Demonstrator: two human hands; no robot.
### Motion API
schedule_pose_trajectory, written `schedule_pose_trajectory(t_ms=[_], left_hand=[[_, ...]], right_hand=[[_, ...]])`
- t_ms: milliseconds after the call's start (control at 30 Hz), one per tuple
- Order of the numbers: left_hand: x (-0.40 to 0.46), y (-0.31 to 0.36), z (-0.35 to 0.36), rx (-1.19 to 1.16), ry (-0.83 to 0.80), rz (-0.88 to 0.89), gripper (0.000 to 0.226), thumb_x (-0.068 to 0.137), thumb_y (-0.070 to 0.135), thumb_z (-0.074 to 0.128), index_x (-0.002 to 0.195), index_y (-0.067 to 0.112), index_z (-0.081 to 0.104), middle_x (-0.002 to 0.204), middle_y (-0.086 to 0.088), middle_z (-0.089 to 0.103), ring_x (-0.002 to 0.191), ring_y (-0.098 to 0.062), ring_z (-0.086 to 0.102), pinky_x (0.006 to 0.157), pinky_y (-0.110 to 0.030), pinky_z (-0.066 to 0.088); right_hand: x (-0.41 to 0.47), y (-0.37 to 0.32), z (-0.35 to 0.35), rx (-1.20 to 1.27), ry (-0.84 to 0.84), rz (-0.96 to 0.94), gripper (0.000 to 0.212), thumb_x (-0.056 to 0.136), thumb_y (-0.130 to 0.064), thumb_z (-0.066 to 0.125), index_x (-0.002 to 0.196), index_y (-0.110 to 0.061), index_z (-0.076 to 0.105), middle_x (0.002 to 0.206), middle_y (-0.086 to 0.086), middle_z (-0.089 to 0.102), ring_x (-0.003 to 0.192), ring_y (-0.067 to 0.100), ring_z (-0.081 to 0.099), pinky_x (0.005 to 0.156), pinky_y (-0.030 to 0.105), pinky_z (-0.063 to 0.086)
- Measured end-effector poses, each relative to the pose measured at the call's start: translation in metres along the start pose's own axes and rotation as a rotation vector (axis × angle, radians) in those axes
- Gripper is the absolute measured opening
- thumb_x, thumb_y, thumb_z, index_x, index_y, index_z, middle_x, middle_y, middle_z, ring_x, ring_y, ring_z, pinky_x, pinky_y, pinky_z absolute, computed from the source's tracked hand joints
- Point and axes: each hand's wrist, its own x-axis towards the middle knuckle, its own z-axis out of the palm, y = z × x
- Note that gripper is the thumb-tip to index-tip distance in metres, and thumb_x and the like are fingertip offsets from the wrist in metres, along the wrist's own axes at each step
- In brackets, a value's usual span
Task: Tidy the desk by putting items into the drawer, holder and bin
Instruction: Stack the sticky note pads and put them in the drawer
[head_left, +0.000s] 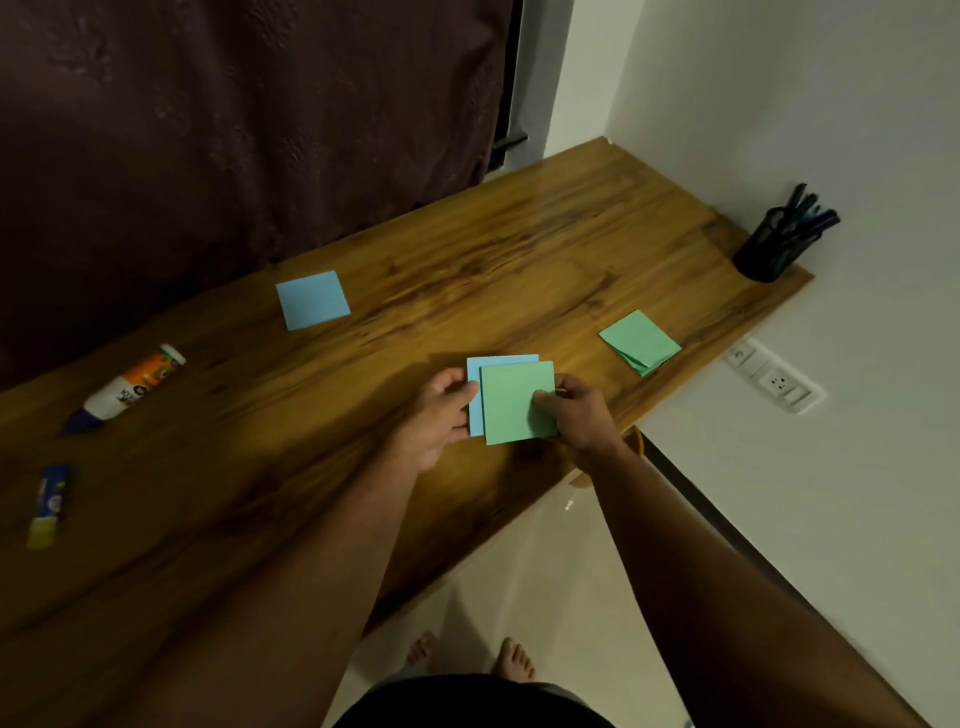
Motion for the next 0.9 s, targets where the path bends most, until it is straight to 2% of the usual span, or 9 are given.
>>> schedule_pose_trajectory(t_ms=[67, 200, 333, 433, 600, 733, 833, 900], left_hand=[[0.0, 0.006, 0.004, -0.023, -0.043, 0.025, 0.039, 0.098, 0.023, 0.054, 0.136, 0.018, 0.046, 0.121, -0.007, 0.066, 0.107, -0.024, 0.065, 0.095, -0.048, 0.052], [0.004, 0.018, 0.015, -0.031, -0.119, 0.06, 0.041, 0.099, 0.026, 0.05, 0.139, 0.02, 0.042, 0.123, -0.007, 0.064, 0.109, -0.024, 0.064, 0.093, -0.047, 0.052], [0.011, 0.027, 0.042, 0.092, -0.144, 0.082, 0.043, 0.099, 0.03, 0.051, 0.139, 0.016, 0.044, 0.122, -0.008, 0.064, 0.105, -0.021, 0.064, 0.077, -0.035, 0.055], [0.02, 0.034, 0.07, 0.21, -0.113, 0.096, 0.043, 0.097, 0.023, 0.055, 0.138, 0.016, 0.045, 0.127, -0.009, 0.061, 0.104, -0.019, 0.062, 0.065, -0.026, 0.052], [0.044, 0.051, 0.114, 0.28, -0.127, 0.101, 0.046, 0.097, 0.016, 0.055, 0.141, 0.015, 0.042, 0.131, -0.011, 0.058, 0.114, -0.026, 0.061, 0.06, -0.024, 0.053], [0.074, 0.063, 0.151, 0.341, -0.123, 0.109, 0.044, 0.1, 0.022, 0.05, 0.142, 0.013, 0.041, 0.131, -0.01, 0.059, 0.104, -0.021, 0.064, 0.068, -0.027, 0.055], [0.099, 0.07, 0.18, 0.407, -0.051, 0.136, 0.044, 0.099, 0.019, 0.052, 0.141, 0.01, 0.043, 0.133, -0.01, 0.057, 0.109, -0.021, 0.061, 0.076, -0.028, 0.051], [0.114, 0.074, 0.199, 0.531, -0.002, 0.208, 0.043, 0.097, 0.017, 0.054, 0.138, 0.006, 0.048, 0.135, -0.013, 0.055, 0.119, -0.023, 0.055, 0.089, -0.031, 0.047]], right_hand=[[0.001, -0.006, 0.004, -0.019, 0.03, -0.046, 0.028, 0.095, -0.021, 0.06, 0.122, -0.014, 0.057, 0.119, 0.007, 0.06, 0.106, 0.023, 0.061, 0.081, 0.041, 0.059], [0.005, -0.014, -0.001, -0.047, 0.099, -0.084, 0.034, 0.095, -0.022, 0.061, 0.127, -0.011, 0.057, 0.12, 0.007, 0.063, 0.108, 0.023, 0.062, 0.089, 0.045, 0.057], [0.014, -0.019, -0.021, -0.079, 0.139, -0.046, 0.03, 0.094, -0.021, 0.062, 0.121, -0.008, 0.058, 0.118, 0.01, 0.064, 0.106, 0.025, 0.063, 0.089, 0.042, 0.057], [0.023, -0.027, -0.041, -0.084, 0.151, -0.02, 0.028, 0.096, -0.02, 0.06, 0.121, -0.008, 0.058, 0.116, 0.011, 0.063, 0.103, 0.025, 0.064, 0.084, 0.039, 0.058], [0.046, -0.048, -0.086, -0.062, 0.135, 0.005, 0.028, 0.098, -0.015, 0.054, 0.123, -0.004, 0.053, 0.114, 0.012, 0.061, 0.103, 0.027, 0.064, 0.089, 0.045, 0.056], [0.072, -0.062, -0.137, 0.043, 0.145, 0.051, 0.036, 0.097, -0.012, 0.055, 0.131, -0.005, 0.048, 0.119, 0.015, 0.059, 0.107, 0.03, 0.061, 0.092, 0.048, 0.054], [0.09, -0.067, -0.168, 0.142, 0.195, 0.108, 0.029, 0.097, -0.007, 0.053, 0.125, -0.005, 0.05, 0.111, 0.015, 0.059, 0.097, 0.029, 0.061, 0.077, 0.042, 0.055], [0.102, -0.063, -0.183, 0.239, 0.2, 0.186, 0.028, 0.095, -0.005, 0.053, 0.123, -0.002, 0.051, 0.111, 0.017, 0.062, 0.094, 0.032, 0.064, 0.067, 0.041, 0.055]])
